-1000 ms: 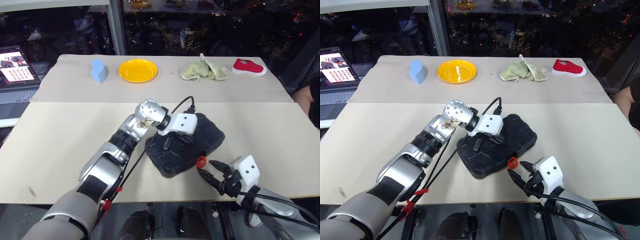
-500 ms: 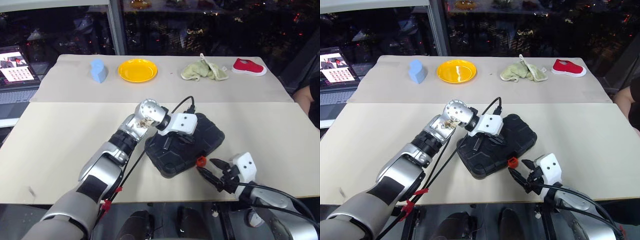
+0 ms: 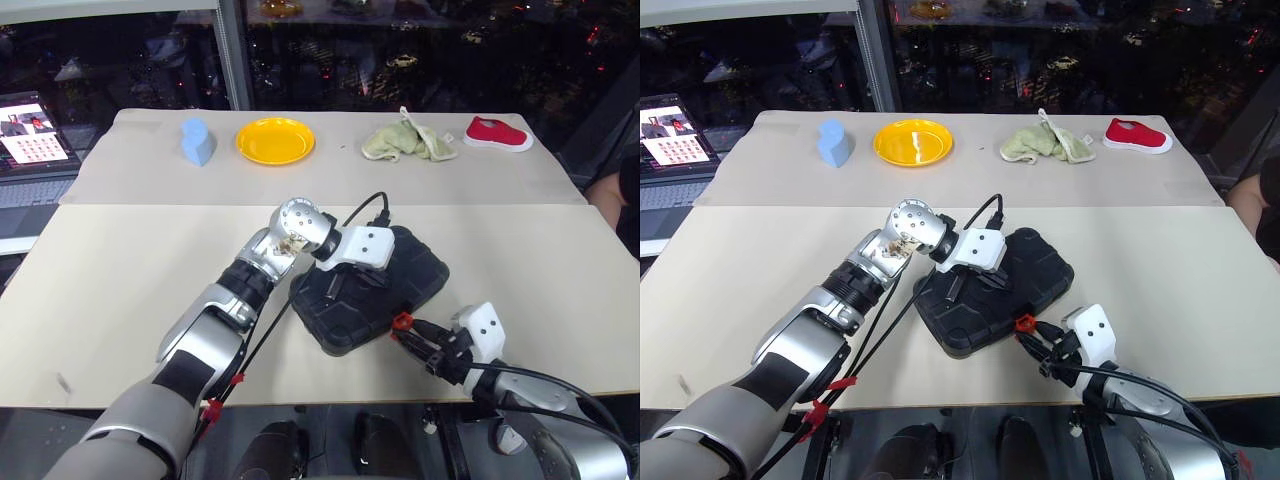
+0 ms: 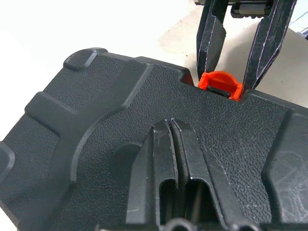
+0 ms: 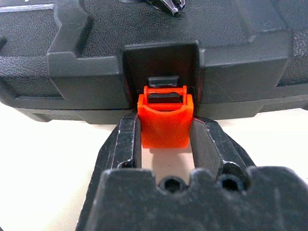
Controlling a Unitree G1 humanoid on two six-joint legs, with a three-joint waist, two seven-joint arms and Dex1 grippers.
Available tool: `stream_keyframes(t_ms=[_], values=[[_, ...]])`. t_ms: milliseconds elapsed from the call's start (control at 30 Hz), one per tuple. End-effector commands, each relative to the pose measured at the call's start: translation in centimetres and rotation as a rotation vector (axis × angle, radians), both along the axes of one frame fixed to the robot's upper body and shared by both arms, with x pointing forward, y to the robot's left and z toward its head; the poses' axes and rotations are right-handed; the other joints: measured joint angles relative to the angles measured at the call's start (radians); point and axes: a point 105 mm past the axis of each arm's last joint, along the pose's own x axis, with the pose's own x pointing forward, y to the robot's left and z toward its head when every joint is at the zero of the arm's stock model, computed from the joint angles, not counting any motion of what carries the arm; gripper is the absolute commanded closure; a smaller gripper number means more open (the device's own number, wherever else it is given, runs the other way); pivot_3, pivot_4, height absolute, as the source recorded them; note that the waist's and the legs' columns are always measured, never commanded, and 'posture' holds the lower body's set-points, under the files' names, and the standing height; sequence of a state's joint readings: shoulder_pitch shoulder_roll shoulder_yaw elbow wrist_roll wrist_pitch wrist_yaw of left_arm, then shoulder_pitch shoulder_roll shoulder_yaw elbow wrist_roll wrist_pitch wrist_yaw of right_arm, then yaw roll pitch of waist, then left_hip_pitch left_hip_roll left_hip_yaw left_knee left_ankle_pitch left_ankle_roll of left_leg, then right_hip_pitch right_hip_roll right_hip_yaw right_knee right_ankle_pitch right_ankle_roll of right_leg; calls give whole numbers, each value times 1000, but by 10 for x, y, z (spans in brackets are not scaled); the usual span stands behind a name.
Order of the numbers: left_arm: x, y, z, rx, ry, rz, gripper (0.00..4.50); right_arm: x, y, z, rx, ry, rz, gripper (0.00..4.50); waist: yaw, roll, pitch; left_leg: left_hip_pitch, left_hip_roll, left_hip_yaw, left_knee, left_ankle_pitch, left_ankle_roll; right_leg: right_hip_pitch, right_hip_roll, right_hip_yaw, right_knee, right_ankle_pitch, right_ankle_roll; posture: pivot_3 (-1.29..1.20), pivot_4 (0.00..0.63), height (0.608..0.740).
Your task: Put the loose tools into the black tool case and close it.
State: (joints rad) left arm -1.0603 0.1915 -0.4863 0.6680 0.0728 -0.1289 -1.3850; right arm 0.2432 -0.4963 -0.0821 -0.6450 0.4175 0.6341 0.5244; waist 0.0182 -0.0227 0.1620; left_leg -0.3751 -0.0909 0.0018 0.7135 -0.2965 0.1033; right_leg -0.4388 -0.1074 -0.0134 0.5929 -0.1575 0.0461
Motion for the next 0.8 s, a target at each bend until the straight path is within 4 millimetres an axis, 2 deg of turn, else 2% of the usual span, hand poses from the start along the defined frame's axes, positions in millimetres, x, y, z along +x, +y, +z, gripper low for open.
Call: stream_keyframes(t_ms=[33, 267, 367, 567, 800], values=[[4, 9, -18, 82, 17, 37, 4359, -2, 1, 16, -2, -78, 10, 3310, 0, 0, 0, 0, 0, 0, 0, 0, 0, 0, 0, 0, 0, 0, 0, 0, 150, 740], [2, 9, -21, 89, 15, 28, 4359, -8, -2, 29, -33, -135, 11, 3310, 9, 0, 0, -1, 0, 0, 0, 0, 1, -1, 1, -1, 0, 0, -1, 0, 150, 740], [1, 8, -21, 89, 15, 25, 4359, -10, -1, 32, -42, -148, 15, 3310, 13, 0, 0, -3, -1, 0, 0, -1, 1, -2, 1, -1, 0, 3, -7, 0, 150, 740], [1, 8, -22, 93, 17, 24, 4359, -12, 0, 35, -42, -157, 14, 3310, 19, 0, 0, -5, -2, 0, 0, 1, -4, -4, 1, -1, -1, 3, -6, 0, 150, 740], [-1, 5, -25, 96, 18, 12, 4359, -16, 2, 40, -44, -174, 7, 3310, 21, 0, 0, -5, -2, -1, 0, -2, 0, -4, 2, -1, 0, 3, -7, 0, 150, 740]])
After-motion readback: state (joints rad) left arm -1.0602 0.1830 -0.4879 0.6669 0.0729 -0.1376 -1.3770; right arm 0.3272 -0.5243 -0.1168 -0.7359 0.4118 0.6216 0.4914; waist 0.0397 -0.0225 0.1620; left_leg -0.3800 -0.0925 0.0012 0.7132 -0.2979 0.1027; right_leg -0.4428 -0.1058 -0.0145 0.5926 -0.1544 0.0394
